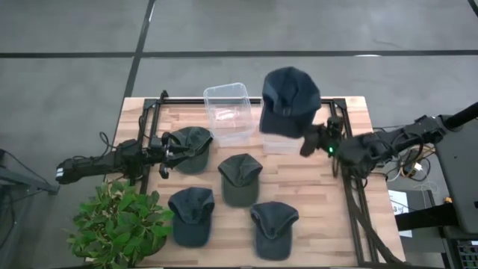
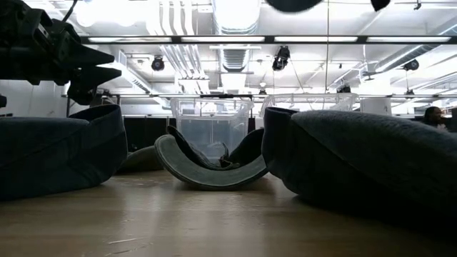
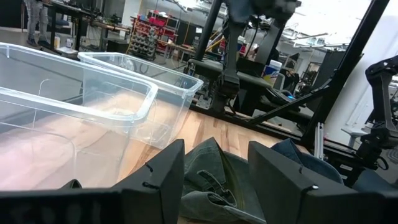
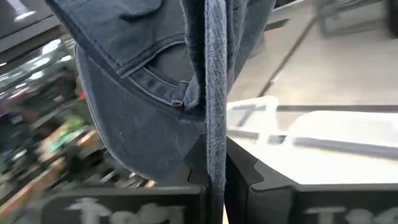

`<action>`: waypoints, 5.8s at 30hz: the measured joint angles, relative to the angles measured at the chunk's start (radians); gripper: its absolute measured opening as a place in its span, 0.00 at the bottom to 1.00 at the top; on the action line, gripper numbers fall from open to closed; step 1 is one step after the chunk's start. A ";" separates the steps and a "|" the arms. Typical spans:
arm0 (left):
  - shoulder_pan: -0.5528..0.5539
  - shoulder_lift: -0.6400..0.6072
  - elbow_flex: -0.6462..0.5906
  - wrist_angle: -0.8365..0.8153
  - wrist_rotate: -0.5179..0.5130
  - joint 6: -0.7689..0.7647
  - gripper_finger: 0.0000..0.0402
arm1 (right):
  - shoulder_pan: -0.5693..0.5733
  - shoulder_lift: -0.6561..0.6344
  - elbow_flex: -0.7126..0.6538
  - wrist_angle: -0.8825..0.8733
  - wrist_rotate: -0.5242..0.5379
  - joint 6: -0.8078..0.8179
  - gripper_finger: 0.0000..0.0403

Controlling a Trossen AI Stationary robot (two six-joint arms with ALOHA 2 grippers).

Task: Pick & Place hat
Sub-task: Put the top dark blue cap into the right transparent bin, then put the right dark blue cap into the right transparent bin

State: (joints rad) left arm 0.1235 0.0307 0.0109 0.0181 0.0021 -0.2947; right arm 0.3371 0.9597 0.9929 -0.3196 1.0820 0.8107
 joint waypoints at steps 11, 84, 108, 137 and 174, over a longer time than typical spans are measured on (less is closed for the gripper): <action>0.000 0.000 0.000 0.002 0.000 0.000 0.42 | -0.396 -0.061 0.002 -0.219 -0.359 0.089 0.03; 0.000 0.000 0.000 0.005 0.000 0.000 0.42 | -0.598 0.027 0.011 -0.583 -0.963 0.065 0.28; 0.000 0.000 0.000 0.005 0.000 0.000 0.42 | 0.112 -0.122 0.024 -0.075 -1.135 -0.055 0.21; 0.000 0.000 0.000 0.005 0.000 -0.027 0.42 | 0.419 0.390 0.017 -0.119 -1.135 0.880 0.19; 0.000 0.000 0.000 0.004 0.000 -0.027 0.42 | 0.410 0.650 0.016 -0.142 -1.124 1.023 0.58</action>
State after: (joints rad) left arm 0.1235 0.0307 0.0109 0.0219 0.0021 -0.3218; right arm 0.7475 1.6099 1.0092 -0.4613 -0.0423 1.8332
